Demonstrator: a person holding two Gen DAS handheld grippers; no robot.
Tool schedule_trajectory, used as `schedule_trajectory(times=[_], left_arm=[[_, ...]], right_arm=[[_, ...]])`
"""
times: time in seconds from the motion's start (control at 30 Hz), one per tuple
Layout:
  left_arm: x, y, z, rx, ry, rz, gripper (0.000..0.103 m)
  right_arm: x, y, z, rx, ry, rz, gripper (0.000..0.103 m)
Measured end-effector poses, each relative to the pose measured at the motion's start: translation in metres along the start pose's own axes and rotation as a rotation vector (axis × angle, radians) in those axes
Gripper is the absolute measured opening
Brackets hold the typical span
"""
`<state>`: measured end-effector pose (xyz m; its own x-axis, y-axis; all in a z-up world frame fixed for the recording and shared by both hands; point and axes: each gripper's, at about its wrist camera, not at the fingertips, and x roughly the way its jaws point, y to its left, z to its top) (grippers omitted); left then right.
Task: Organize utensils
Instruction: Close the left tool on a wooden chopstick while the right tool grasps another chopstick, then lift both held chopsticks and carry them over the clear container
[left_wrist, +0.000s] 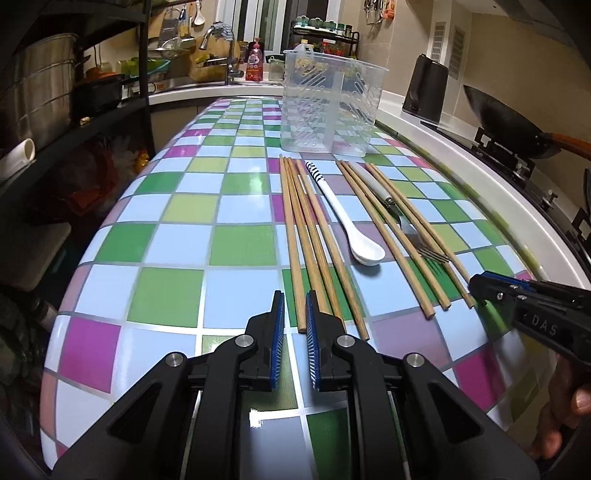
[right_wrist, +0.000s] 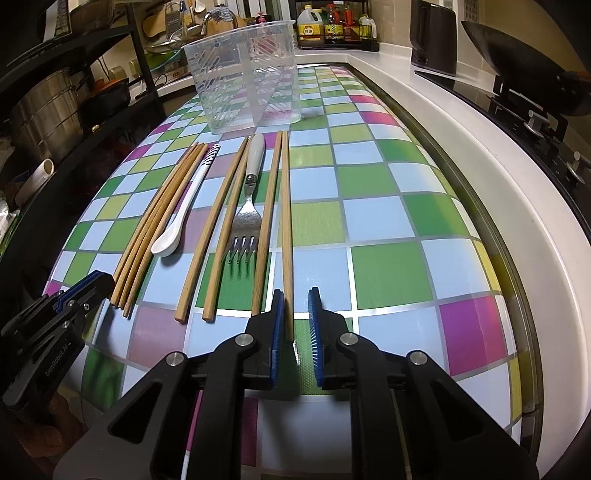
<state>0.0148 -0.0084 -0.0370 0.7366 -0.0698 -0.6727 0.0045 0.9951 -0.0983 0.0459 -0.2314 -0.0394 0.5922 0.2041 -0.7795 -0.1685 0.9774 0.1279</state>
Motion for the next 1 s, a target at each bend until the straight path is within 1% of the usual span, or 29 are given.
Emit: schedule_trajectory(times=[0.07, 0.13, 0.37, 0.53, 0.6, 0.83, 0.93, 1.0], left_arm=[[0.002, -0.004, -0.002, 0.019, 0.013, 0.009, 0.012], [0.002, -0.009, -0.002, 0.043, 0.005, 0.029, 0.012], [0.002, -0.013, -0.006, 0.072, -0.023, 0.049, 0.012], [0.002, -0.013, -0.006, 0.061, -0.030, 0.044, 0.011], [0.002, -0.012, -0.006, 0.055, -0.032, 0.036, 0.008], [-0.002, -0.009, -0.004, 0.044, -0.044, 0.017, 0.007], [-0.009, -0.006, -0.003, 0.037, -0.069, 0.018, 0.006], [-0.013, -0.006, -0.003, 0.046, -0.079, 0.012, 0.006]], right_arm=[[0.000, 0.000, 0.000, -0.004, 0.002, -0.002, 0.014], [0.000, 0.002, 0.000, -0.018, 0.003, -0.009, 0.014], [0.000, 0.005, 0.000, -0.039, -0.006, -0.022, 0.014], [0.000, 0.013, -0.005, -0.070, -0.047, -0.029, 0.005], [0.000, 0.015, -0.008, -0.085, -0.071, -0.038, 0.005], [0.000, 0.015, -0.014, -0.085, -0.140, -0.038, 0.005], [-0.002, 0.013, -0.015, -0.069, -0.158, -0.031, 0.004], [-0.004, 0.013, -0.016, -0.073, -0.175, -0.045, 0.004]])
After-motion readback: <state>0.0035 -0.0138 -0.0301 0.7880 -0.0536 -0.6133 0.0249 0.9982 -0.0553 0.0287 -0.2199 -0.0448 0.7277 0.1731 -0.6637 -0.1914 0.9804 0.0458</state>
